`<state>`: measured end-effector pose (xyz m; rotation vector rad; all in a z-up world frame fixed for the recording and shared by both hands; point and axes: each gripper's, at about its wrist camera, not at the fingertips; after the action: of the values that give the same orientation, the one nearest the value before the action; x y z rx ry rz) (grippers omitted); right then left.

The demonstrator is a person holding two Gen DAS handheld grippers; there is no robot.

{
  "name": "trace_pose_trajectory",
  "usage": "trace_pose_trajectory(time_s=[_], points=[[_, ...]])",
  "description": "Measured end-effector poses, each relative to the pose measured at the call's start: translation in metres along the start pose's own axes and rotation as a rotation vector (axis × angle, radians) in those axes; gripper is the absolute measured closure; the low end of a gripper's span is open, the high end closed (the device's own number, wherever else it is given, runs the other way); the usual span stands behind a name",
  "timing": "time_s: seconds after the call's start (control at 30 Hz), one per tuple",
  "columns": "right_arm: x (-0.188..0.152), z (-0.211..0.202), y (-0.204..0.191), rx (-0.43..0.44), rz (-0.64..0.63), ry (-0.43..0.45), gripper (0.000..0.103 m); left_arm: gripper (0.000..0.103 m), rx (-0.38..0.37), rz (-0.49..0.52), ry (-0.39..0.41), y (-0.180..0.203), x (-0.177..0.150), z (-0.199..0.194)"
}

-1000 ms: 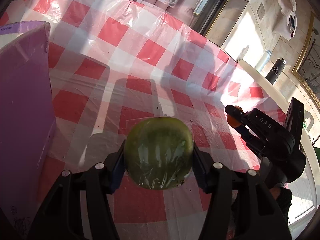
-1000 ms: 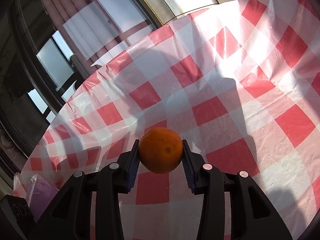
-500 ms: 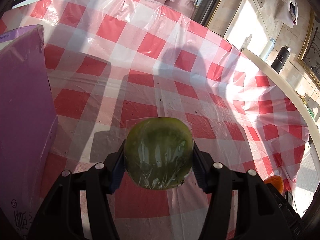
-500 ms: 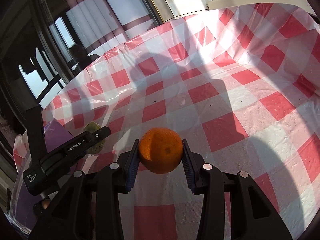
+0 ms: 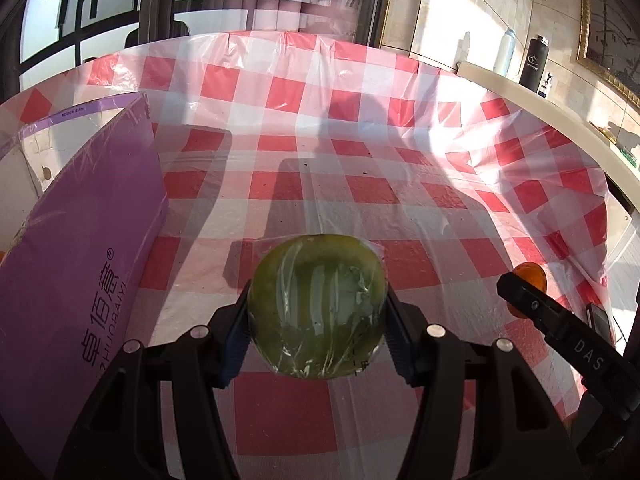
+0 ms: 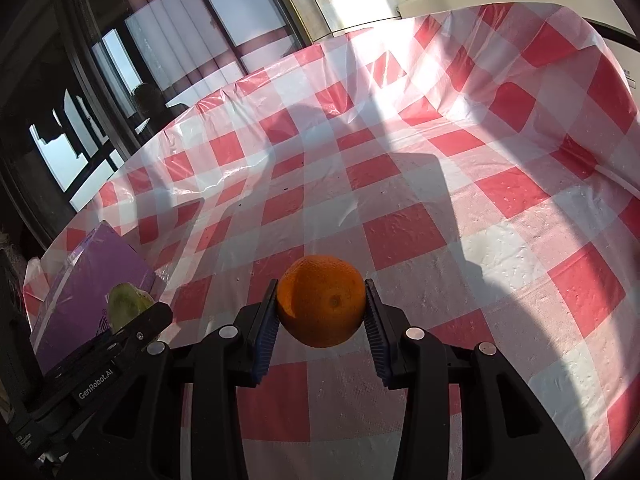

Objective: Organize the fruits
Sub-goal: 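Carry the green slice and orange toward the white box, then open both grippers to drop the green slice and orange into the box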

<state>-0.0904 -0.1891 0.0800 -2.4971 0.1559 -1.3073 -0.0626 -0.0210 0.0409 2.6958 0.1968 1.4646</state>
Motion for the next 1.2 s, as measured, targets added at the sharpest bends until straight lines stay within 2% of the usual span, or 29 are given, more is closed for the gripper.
trace_pose_trajectory(time_s=[0.3,0.57,0.67,0.77,0.87,1.0,1.1,1.2], points=[[0.002,-0.014,-0.022,0.048,-0.044,0.013,0.062,0.045,0.014,-0.005,0.01,-0.012,0.002,-0.048],[0.008,-0.032,-0.069,0.132,-0.109,0.035,0.062,0.045,-0.007,-0.043,0.142,-0.031,0.027,-0.107],[0.01,-0.041,-0.101,0.19,-0.164,0.047,0.062,0.045,0.029,-0.055,0.204,-0.048,0.037,-0.13],[0.008,-0.049,-0.141,0.263,-0.24,0.052,0.062,0.045,0.101,-0.083,0.228,-0.077,0.041,-0.146],[0.002,-0.054,-0.184,0.341,-0.318,0.045,0.062,0.045,0.187,-0.111,0.203,-0.115,0.042,-0.153],[-0.009,-0.046,-0.248,0.417,-0.453,-0.005,0.062,0.044,0.308,-0.145,0.115,-0.172,0.039,-0.15],[-0.023,-0.028,-0.291,0.429,-0.572,-0.086,0.062,0.044,0.354,-0.196,0.033,-0.212,0.034,-0.143],[-0.044,-0.006,-0.326,0.378,-0.709,-0.151,0.062,0.044,0.391,-0.237,-0.028,-0.243,0.03,-0.138]])
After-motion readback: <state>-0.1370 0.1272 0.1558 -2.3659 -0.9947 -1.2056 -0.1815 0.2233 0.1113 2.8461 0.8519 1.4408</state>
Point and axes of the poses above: each gripper's, at about its wrist camera, not at the fingertips, and z roughly the way its jaws point, y to its right, x to its top, and after that the axes turned 9 degrees about y, right-handed
